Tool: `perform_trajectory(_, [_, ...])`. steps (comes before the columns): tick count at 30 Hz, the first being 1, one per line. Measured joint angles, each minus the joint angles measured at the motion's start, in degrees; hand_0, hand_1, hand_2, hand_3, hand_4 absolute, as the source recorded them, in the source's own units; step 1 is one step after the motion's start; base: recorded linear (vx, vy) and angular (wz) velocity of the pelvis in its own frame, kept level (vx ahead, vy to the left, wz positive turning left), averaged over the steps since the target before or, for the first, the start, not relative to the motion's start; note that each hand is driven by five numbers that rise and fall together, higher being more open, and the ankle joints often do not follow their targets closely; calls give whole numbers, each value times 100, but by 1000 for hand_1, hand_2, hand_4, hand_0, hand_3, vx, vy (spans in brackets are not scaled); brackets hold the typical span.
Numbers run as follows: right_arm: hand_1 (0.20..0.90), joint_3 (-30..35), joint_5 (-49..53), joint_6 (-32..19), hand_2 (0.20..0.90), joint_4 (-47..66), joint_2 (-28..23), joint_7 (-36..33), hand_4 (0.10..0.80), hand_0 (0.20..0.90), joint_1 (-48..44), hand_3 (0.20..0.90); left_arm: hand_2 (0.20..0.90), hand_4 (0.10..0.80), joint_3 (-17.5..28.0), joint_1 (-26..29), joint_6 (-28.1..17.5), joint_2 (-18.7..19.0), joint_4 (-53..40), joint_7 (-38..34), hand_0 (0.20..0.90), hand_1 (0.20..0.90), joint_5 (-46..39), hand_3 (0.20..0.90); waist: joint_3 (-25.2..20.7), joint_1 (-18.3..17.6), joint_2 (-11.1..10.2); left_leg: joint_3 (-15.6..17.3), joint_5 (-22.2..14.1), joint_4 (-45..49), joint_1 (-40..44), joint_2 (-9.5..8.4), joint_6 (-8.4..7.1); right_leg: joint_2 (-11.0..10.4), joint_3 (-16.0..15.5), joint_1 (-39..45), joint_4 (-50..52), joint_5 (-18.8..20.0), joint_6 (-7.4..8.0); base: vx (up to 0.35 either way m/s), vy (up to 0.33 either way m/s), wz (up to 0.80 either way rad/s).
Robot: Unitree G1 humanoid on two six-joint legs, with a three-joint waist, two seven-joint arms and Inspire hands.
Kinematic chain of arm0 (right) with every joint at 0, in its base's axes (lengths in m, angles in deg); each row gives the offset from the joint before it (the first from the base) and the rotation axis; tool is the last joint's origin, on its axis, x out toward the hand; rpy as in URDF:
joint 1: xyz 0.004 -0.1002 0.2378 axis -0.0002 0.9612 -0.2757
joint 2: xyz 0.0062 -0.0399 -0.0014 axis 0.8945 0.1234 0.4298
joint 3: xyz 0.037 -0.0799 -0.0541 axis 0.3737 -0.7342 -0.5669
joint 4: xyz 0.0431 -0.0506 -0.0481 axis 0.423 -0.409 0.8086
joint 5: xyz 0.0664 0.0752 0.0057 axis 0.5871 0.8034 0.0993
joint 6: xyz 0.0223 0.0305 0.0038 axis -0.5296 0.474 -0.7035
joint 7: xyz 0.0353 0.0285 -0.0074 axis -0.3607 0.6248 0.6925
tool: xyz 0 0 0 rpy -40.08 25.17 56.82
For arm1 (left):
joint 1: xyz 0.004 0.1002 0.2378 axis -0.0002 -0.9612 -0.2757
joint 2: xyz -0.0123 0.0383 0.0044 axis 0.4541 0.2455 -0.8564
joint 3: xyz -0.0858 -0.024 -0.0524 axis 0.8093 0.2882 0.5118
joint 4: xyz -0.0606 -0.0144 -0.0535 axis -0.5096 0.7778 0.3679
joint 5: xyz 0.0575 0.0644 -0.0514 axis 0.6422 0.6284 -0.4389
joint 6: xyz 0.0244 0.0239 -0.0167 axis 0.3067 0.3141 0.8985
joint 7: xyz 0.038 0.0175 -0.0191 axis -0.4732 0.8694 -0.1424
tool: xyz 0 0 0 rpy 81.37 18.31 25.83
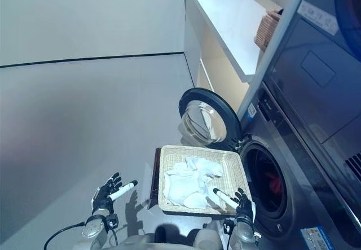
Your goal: Pick up the clothes and place them into the washing machine
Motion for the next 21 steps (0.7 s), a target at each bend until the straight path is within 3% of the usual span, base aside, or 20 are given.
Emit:
perform_trajectory(3, [900,0,-3,0,900,146,13,6,800,900,-2,900,900,800,25,-109,4,93,3,-24,900,900,-1,900,3,7,-15,31,35,-145,-7,-36,70,-242,-165,-74,-561,-6,131,117,-91,-9])
perform_trajectory(4, [900,-1,-6,-4,900,243,19,8,800,900,7,900,900,800,22,-115,5,122,3,-26,900,900,2,900,21,-32,-11,-1,66,-176,-3,-31,86,-314,-150,-111,-995,99,302,122,-107,-18])
perform_trajectory(5, [900,-2,-14,-4,900,301,22,9,800,900,8,900,900,800,23,-116,4,123,1,-30,900,900,29,900,40,-76,7,2,79,-223,-2,-35,93,-405,-156,-90,-1539,285,607,119,-95,-8])
perform_trajectory(7, [900,-3,-15,3,900,312,37,1,800,900,53,900,900,800,17,-125,-3,107,-1,-33,900,900,83,900,51,-189,-40,12,94,-294,34,-52,94,-579,-147,-90,-2352,617,1031,170,-112,3])
perform_trajectory(8, [900,-5,-18,9,900,312,42,2,800,900,83,900,900,800,9,-121,-6,91,-4,-33,900,900,102,900,70,-212,-82,11,113,-322,77,-53,66,-582,-147,-85,-2574,761,1073,175,-130,1])
perform_trajectory(10, [900,-13,-39,48,900,312,71,1,800,900,163,900,900,800,5,-175,-8,96,-8,-26,900,900,116,900,69,-201,-248,8,147,-437,158,-60,-44,-548,-156,-69,-2792,950,1032,118,-116,2])
perform_trajectory(12, [900,-11,-51,101,900,309,160,-5,800,900,238,900,900,800,10,-252,-8,161,-7,-27,900,900,115,900,14,-188,-572,-21,162,-542,222,-151,-225,-486,-123,31,-2896,961,990,109,-116,10])
perform_trajectory(13, [900,-8,-51,106,900,302,187,-5,800,900,252,900,900,800,12,-260,-5,179,10,-27,900,900,116,900,15,-199,-648,-60,159,-547,229,-181,-277,-469,-44,83,-2958,1124,811,112,-135,43])
perform_trajectory(14, [900,35,-52,110,900,238,158,-11,800,900,261,900,900,800,-18,-293,7,73,-5,-17,900,900,116,900,18,-291,-581,-237,121,-514,218,-25,-432,-298,-12,140,-2945,1268,632,64,-81,36])
perform_trajectory(18, [900,19,-76,111,900,209,68,-4,800,900,138,900,900,800,-42,-324,0,-97,0,-3,900,900,115,900,88,-303,-362,-330,52,-457,221,431,-700,146,-215,325,-3022,1192,406,150,-231,12])
perform_trajectory(21, [900,-29,-115,103,900,202,-11,-6,800,900,62,900,900,800,-37,-198,-1,-125,4,-12,900,900,109,900,60,-305,-302,-515,26,-457,198,621,-820,331,-347,361,-3017,1104,268,116,-168,23])
